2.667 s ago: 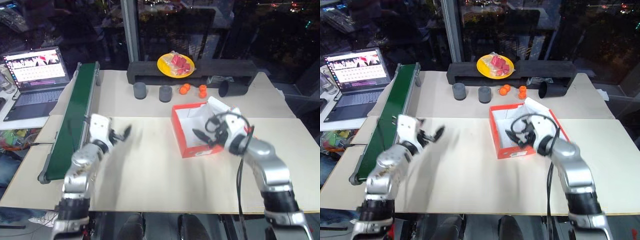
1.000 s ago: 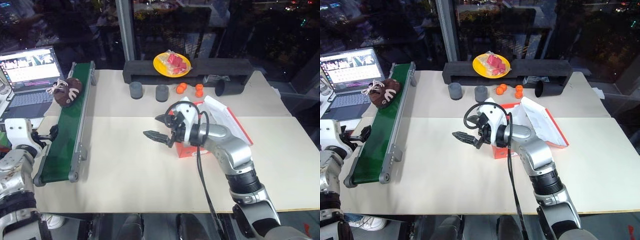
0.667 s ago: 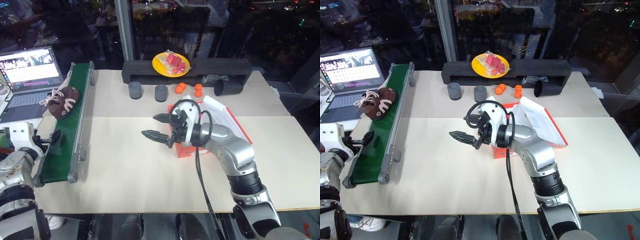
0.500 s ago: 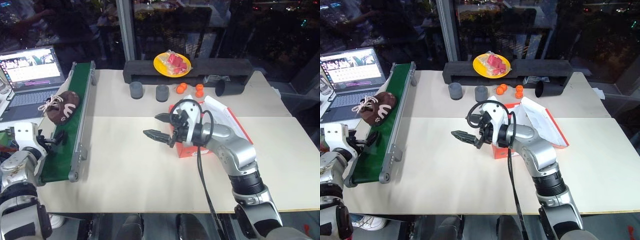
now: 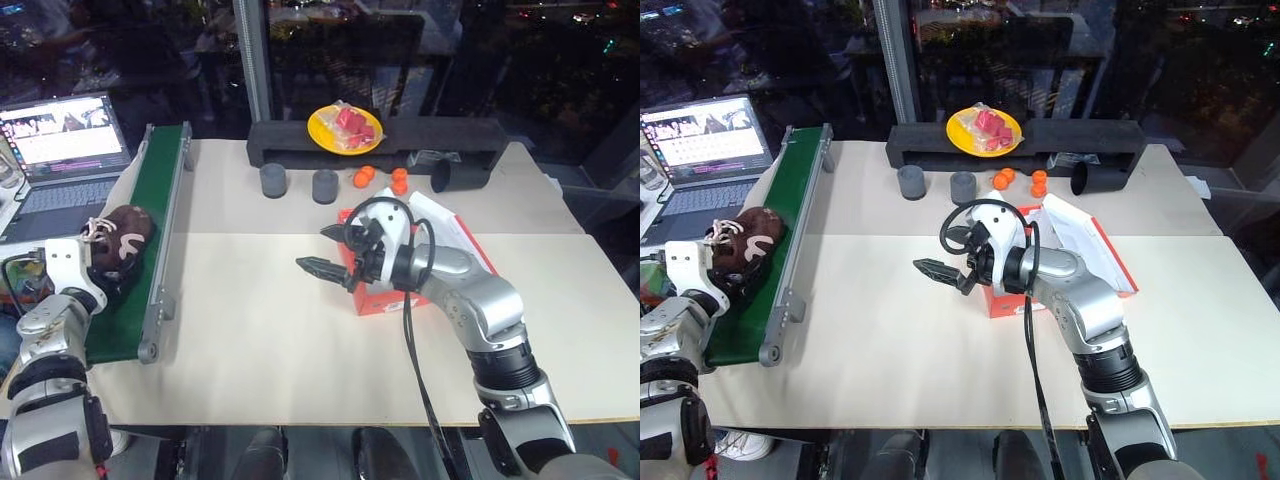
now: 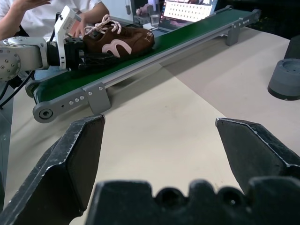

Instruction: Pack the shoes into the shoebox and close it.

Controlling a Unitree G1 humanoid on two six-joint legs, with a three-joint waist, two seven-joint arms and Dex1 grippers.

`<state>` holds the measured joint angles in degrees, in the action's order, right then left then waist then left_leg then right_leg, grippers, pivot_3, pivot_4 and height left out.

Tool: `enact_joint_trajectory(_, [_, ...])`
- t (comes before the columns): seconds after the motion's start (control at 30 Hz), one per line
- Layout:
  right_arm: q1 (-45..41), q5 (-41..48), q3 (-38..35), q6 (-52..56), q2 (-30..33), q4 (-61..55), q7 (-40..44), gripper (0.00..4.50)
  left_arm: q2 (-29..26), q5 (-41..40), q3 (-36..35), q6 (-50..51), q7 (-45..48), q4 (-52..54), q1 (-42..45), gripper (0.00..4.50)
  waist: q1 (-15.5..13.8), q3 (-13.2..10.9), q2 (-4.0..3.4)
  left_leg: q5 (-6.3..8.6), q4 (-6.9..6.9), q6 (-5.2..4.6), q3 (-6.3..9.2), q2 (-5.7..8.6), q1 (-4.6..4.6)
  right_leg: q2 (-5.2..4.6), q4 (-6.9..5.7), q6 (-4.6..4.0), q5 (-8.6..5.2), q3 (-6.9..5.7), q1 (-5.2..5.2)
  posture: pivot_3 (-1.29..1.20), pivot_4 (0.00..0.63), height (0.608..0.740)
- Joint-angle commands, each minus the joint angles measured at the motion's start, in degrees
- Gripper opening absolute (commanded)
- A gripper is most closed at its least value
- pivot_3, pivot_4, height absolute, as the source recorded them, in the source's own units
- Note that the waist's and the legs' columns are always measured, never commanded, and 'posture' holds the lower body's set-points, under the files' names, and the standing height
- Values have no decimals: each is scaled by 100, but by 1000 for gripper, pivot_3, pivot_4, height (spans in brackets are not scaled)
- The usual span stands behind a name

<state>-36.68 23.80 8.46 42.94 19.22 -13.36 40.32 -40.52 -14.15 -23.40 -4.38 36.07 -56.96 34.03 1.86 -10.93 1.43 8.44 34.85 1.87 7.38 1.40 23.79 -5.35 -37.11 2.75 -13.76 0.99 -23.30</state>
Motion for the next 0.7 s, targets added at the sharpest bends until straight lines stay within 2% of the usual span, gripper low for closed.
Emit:
enact_joint_trajectory(0.03, [-98, 87, -113, -3, 37, -247, -50, 4500, 192, -325, 115, 445, 200, 1112, 215, 2646, -45, 1, 2, -1, 1, 2, 0, 0, 1, -1, 1, 0, 0, 0, 1, 0, 150, 740])
enact_joint_trajectory(0.17, [-280, 536, -545, 189, -320, -210, -314, 4500, 769, -1139, 390, 1847, 250, 3041, 673, 2645, -105, -3, 13, -2, 2, 3, 2, 0, 8, 0, 3, -15, 9, -2, 0, 0, 150, 740])
enact_joint_trajectory(0.3, [-905, 2598, -2239, 1107, -1487, 239, -1633, 4500, 1269, -1543, 1104, 2941, 483, 4482, 606, 2645, -7, -2, 15, -9, 10, 16, 10, 2, 39, -1, 1, -25, 22, -5, -19, 0, 150, 740])
enact_joint_trajectory(0.37, [-1134, 3380, -2832, 1376, -1762, 547, -2314, 4500, 1578, -1763, 1450, 3364, 466, 5062, 685, 2645, 49, -2, 14, -9, 1, 16, 6, 3, 32, -3, 0, -27, 24, 2, -18, 0, 150, 740])
enact_joint_trajectory(0.6, [-1367, 3991, -3451, 1274, -1632, 989, -3181, 4500, 2095, -1950, 1971, 3785, 586, 5450, 1277, 2645, 158, -5, 10, -11, -2, 13, -9, -9, 38, 15, -25, -37, 29, 18, -55, 0, 150, 740])
enact_joint_trajectory(0.7, [-1284, 4095, -3594, 1237, -1374, 915, -3367, 4500, 2105, -1848, 2043, 3717, 690, 5390, 1370, 2645, 206, -5, 8, -13, 3, 13, -26, -8, 50, 14, -44, -36, 28, 38, -81, 0, 150, 740])
